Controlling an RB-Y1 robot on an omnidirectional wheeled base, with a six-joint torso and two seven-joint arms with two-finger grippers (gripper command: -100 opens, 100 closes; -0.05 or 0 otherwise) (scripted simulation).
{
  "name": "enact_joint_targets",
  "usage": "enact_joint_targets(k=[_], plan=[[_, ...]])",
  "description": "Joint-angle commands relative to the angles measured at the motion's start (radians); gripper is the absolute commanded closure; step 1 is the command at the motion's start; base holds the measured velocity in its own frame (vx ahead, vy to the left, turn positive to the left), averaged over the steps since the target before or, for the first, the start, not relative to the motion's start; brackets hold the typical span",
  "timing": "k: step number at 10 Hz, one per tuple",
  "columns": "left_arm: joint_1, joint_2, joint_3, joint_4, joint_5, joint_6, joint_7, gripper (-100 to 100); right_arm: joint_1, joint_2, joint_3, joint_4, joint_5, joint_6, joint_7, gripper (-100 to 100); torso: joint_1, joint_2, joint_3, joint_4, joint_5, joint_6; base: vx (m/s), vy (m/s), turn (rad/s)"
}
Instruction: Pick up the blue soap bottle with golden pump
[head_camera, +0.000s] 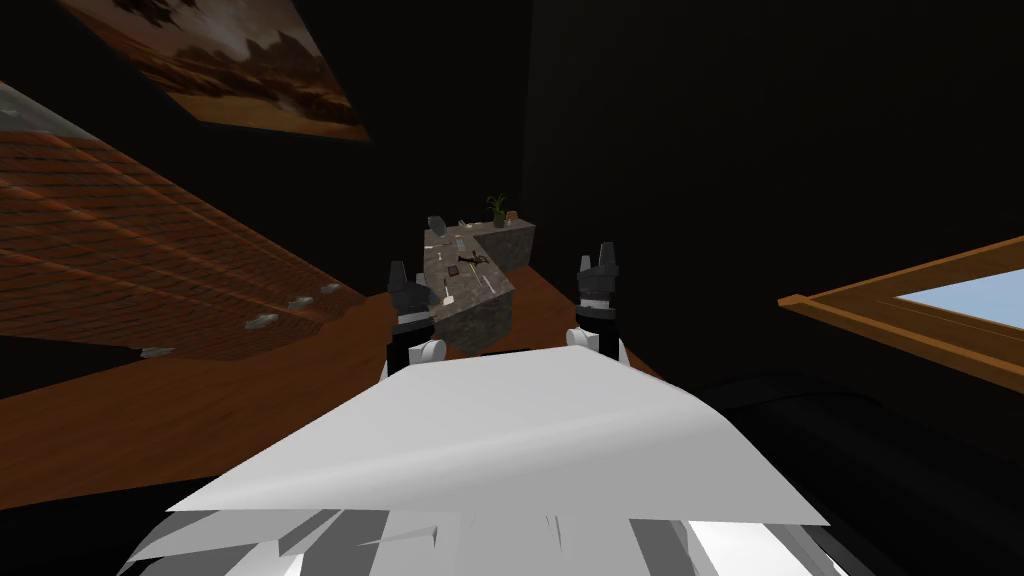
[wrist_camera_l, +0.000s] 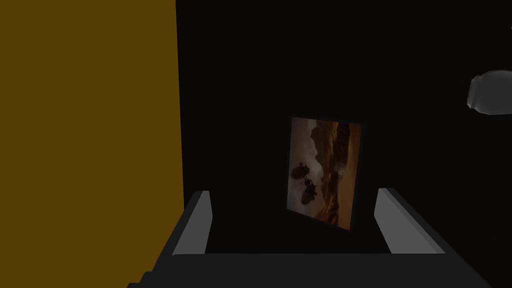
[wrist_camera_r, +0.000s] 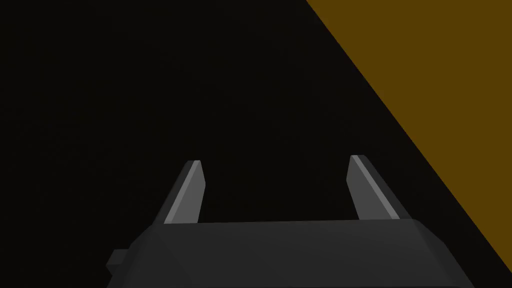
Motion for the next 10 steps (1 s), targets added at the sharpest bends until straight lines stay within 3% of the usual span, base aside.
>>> enact_joint_targets(k=[1,5,6,10], plan=[[-0.003,0.024,-0.007,0.005,-0.035,0.011,0.006,-100,0.0,0.0,0.0,0.0,0.0,0.0,0.0,0,0.0,0.0,0.0,0.0,0.0,0.0,-0.017,0.031,-0.022],[-0.019,0.075,-0.033,0.032,-0.146,0.049,0.04,-100,0.0,0.0,0.0,0.0,0.0,0.0,0.0,0,0.007,0.002,0.001,0.0,0.002,0.0,-0.03,0.089,-0.034],[-0.019,0.075,-0.033,0.032,-0.157,0.049,0.04,-100,0.0,0.0,0.0,0.0,0.0,0.0,0.0,0,0.007,0.002,0.001,0.0,0.002,0.0,-0.03,0.056,-0.016],[-0.043,0.115,-0.062,0.072,-0.279,0.089,0.09,-100,0.0,0.0,0.0,0.0,0.0,0.0,0.0,0,0.005,0.002,0.001,0.0,0.001,0.0,-0.028,0.074,-0.025]])
